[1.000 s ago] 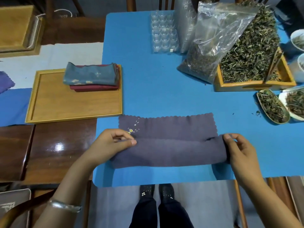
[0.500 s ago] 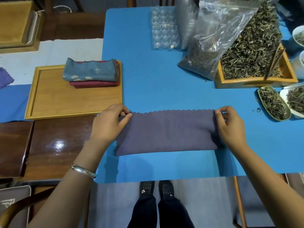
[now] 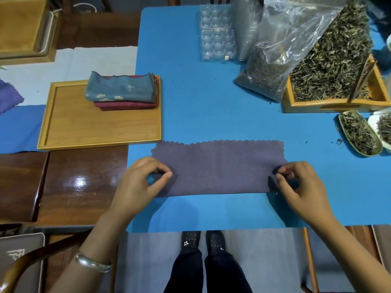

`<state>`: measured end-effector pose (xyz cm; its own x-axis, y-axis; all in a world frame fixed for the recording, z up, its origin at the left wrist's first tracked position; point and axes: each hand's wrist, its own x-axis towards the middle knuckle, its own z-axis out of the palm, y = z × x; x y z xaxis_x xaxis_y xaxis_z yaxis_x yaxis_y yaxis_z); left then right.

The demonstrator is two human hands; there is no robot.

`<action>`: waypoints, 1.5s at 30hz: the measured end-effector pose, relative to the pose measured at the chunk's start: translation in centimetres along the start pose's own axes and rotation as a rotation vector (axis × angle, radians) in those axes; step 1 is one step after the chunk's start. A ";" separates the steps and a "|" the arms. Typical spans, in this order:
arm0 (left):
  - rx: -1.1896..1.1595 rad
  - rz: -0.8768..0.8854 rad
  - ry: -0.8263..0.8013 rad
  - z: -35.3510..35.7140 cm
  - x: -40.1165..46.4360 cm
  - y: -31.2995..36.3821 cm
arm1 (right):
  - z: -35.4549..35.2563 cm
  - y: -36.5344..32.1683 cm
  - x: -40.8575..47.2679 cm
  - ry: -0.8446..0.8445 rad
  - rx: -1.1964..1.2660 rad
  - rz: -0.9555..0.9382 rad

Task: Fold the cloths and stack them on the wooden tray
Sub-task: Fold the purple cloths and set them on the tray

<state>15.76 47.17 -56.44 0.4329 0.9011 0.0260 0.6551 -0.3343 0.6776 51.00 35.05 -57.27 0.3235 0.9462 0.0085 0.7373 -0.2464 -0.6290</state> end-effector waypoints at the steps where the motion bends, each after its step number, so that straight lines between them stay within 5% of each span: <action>1: -0.026 -0.038 -0.027 0.1 -0.8 -0.3 | -0.1 0.2 -0.6 -0.032 0.008 -0.002; 6: -0.011 -0.078 -0.159 0.2 -2.9 -1.1 | -1.0 1.0 -1.5 -0.245 -0.086 -0.107; 12: 0.010 -0.079 -0.100 0.4 -2.8 -1.2 | -0.9 0.7 -1.0 -0.177 -0.210 -0.212; 27: -0.413 -0.324 0.006 -0.7 -5.9 -0.5 | -2.9 1.4 -3.7 -0.065 0.199 0.025; 32: -0.548 -0.463 0.164 0.5 -2.8 0.0 | -2.3 0.8 -0.7 0.014 0.442 0.193; 39: 0.066 -0.442 0.258 2.7 0.9 -0.2 | 0.4 0.8 3.4 0.067 0.037 0.228; 45: 0.217 -0.442 0.231 2.8 0.3 0.2 | 1.5 0.8 3.5 0.076 -0.171 0.188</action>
<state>17.74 46.61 -58.35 -0.0444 0.9978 -0.0499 0.8675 0.0632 0.4935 51.86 38.50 -58.90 0.5029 0.8636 -0.0341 0.7473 -0.4544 -0.4848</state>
